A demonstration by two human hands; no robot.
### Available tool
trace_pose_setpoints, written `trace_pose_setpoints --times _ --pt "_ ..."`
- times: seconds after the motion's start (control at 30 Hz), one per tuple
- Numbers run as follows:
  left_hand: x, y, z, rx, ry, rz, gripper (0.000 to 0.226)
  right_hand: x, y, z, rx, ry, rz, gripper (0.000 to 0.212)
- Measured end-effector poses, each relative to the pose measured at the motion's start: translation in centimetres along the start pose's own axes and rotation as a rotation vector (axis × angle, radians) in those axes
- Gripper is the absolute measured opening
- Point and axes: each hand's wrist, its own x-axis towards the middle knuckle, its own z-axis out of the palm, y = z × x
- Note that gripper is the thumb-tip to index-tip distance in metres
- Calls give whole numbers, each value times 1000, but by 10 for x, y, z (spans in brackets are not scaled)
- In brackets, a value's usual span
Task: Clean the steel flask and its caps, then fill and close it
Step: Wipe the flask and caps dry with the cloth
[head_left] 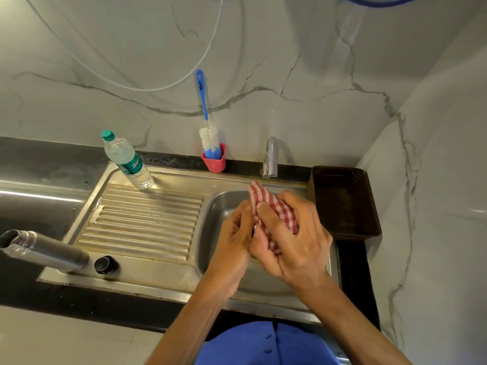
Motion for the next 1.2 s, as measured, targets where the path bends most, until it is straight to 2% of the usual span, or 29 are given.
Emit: trace_pose_setpoints --times 0.07,0.13,0.2,0.27,0.37,0.47,0.57,0.67,0.8,0.9,1.0,1.07,1.2 --pt "-1 6 -1 -39 -4 64 26 8 -4 0 73 0 115 32" --pt "-2 9 -5 27 -76 125 30 14 -4 0 158 -16 246 37" --pt "0 15 -12 70 -137 61 36 15 -1 2 215 -15 334 45" --pt "4 24 -23 117 -234 -38 39 11 4 3 256 14 374 43" --pt "7 30 -29 132 -345 -155 42 2 10 3 262 64 321 35" --pt "1 27 -23 12 -346 -255 50 -2 13 1 179 79 171 33" --pt "0 13 -21 -130 -326 -226 55 -1 17 -2 119 125 9 35" --pt "0 11 -26 -134 -356 -112 69 1 18 -3 165 131 12 37" --pt "8 27 -44 255 -410 92 55 1 8 -1 372 34 302 34" --pt "16 25 -53 645 -443 254 59 -4 6 2 516 -159 617 29" --pt "13 6 -47 796 -334 307 69 -8 11 6 654 -245 863 31" --pt "10 -7 -43 979 -245 407 76 -8 15 6 737 -279 1050 39" --pt "11 -20 -43 1111 -306 573 74 -6 28 1 810 -487 1283 47"
